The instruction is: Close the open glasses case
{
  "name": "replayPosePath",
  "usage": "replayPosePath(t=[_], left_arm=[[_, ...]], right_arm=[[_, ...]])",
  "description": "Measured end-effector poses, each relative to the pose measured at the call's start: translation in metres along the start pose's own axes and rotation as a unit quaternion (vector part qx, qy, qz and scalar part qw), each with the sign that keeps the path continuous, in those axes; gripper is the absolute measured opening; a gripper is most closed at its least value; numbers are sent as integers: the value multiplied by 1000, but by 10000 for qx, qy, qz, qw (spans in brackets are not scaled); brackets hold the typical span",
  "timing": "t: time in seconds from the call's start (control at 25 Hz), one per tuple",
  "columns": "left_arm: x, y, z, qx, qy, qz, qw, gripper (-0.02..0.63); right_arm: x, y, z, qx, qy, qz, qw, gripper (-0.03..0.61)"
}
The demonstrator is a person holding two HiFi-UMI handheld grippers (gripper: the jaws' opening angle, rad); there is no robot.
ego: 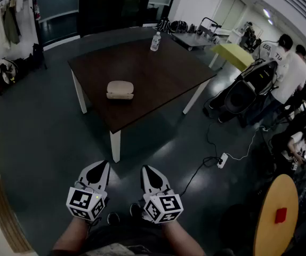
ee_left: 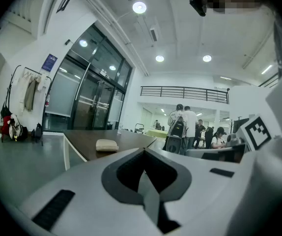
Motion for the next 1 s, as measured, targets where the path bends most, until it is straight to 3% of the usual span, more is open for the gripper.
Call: replayPosePath(t=[0.24,0.56,0.8,1.0], left_arm=[[0,13,1,230,-4,24,9997,9],[-2,2,-4,214,8,-83,9997,9],[-14,11,-6,198,-9,-79,9998,9],[-21,21,-10,167,58,-146,9997,9]], right_arm=[[8,10,-3,-54,11,68,10000,-12],[0,8,-2,-121,67,45,9999,-12],[-2,12,-6,90,-81,-300,9995,-12],[1,21,-16,316,-127,-321,9989,-11]])
Point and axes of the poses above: the fingertips, and each gripper's own axes: x forward along the fingers, y to its left, z out of its top, the point moved 7 cm from there along -x, backward along the fingers, and after that the axes turned 15 degrees about -y, right-handed, at the moved point
